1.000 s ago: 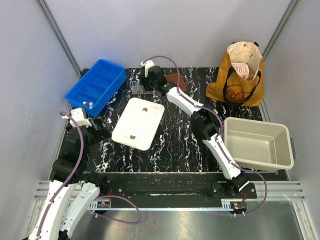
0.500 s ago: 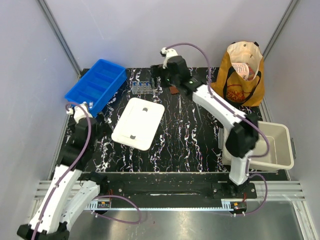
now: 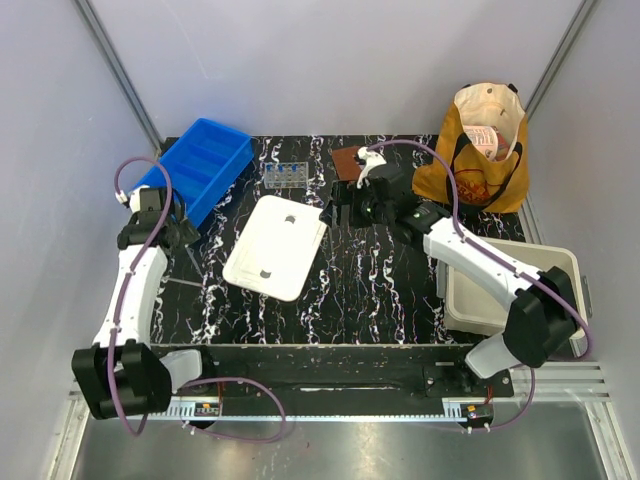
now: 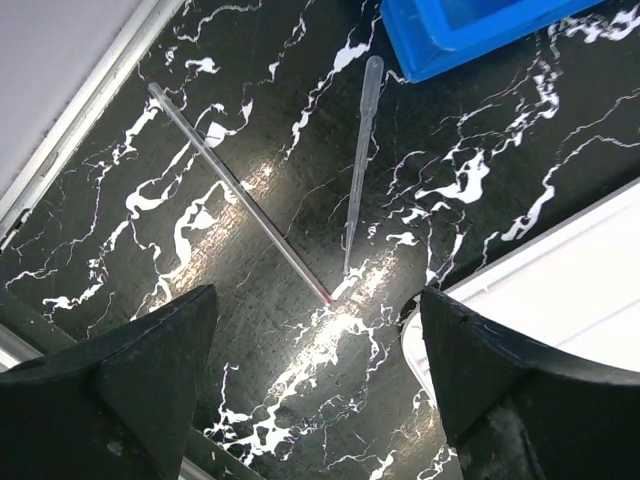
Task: Organize the chemistry lab equipment
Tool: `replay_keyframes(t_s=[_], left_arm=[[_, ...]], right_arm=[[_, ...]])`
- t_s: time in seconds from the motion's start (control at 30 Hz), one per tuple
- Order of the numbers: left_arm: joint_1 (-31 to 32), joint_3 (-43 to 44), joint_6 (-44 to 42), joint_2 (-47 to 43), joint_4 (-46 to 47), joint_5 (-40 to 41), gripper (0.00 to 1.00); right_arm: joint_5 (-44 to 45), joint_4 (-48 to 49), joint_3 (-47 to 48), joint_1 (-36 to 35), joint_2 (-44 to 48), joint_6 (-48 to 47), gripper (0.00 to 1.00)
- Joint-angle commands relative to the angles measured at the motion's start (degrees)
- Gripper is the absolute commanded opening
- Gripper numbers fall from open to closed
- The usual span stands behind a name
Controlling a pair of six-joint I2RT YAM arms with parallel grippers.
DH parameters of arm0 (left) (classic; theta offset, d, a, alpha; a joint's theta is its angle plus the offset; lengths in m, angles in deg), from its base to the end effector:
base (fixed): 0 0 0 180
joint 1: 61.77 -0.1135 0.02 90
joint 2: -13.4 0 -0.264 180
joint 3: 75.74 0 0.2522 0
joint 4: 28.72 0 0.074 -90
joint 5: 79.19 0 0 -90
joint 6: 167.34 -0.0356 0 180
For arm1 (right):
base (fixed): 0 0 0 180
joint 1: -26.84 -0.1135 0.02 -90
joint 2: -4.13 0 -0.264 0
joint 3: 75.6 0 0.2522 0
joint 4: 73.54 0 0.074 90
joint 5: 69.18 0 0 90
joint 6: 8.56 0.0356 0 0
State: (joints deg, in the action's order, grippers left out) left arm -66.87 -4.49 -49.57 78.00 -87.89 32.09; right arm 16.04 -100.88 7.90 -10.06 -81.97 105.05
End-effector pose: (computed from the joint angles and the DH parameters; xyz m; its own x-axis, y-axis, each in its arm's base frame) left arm 0.2204 0.0326 0.2961 -0.5583 -0.4857 -0.6726 -0.6362 0.7710 -0.0287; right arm 0.2772 0.2118 0.3108 -0.6285 0.0272 -0.7774 -0.4413 0.8105 0.3852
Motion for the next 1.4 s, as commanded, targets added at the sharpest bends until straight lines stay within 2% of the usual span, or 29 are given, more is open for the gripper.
replay_keyframes(t_s=[0.0, 0.13, 0.27, 0.43, 0.67, 1.0, 1.37], left_arm=[[-3.32, -0.44, -2.63, 1.49, 5.58, -3.95, 0.84], [-6.58, -4.14, -2.37, 3.68, 11.38, -6.68, 0.75], [-9.92, -4.93, -0.7, 7.99, 13.15, -11.43, 0.68], [-9.93, -6.17, 0.7, 10.98, 15.79, -13.01, 0.63], [-9.84, -6.26, 3.08, 16.25, 17.54, -11.52, 0.55], [-6.06, -4.58, 4.84, 23.03, 18.6, -8.53, 0.4], [-4.48, -4.06, 5.37, 26.9, 18.52, -6.51, 0.34]], right_arm=[[-5.77, 1.55, 3.12, -0.01, 3.13, -0.67, 0.94], [-6.73, 1.97, 1.82, -0.01, 5.59, -1.73, 0.93], [-7.79, 4.09, -0.73, -0.01, 8.32, -2.26, 0.93], [-8.32, 5.85, -1.36, -0.01, 9.03, -2.96, 0.93], [-7.8, 4.88, -1.09, -0.01, 10.25, -3.4, 0.93], [-5.86, 4.97, -2.58, -0.01, 12.89, -4.46, 0.93], [-4.63, 4.53, -2.94, 0.08, 13.86, -5.25, 0.93]])
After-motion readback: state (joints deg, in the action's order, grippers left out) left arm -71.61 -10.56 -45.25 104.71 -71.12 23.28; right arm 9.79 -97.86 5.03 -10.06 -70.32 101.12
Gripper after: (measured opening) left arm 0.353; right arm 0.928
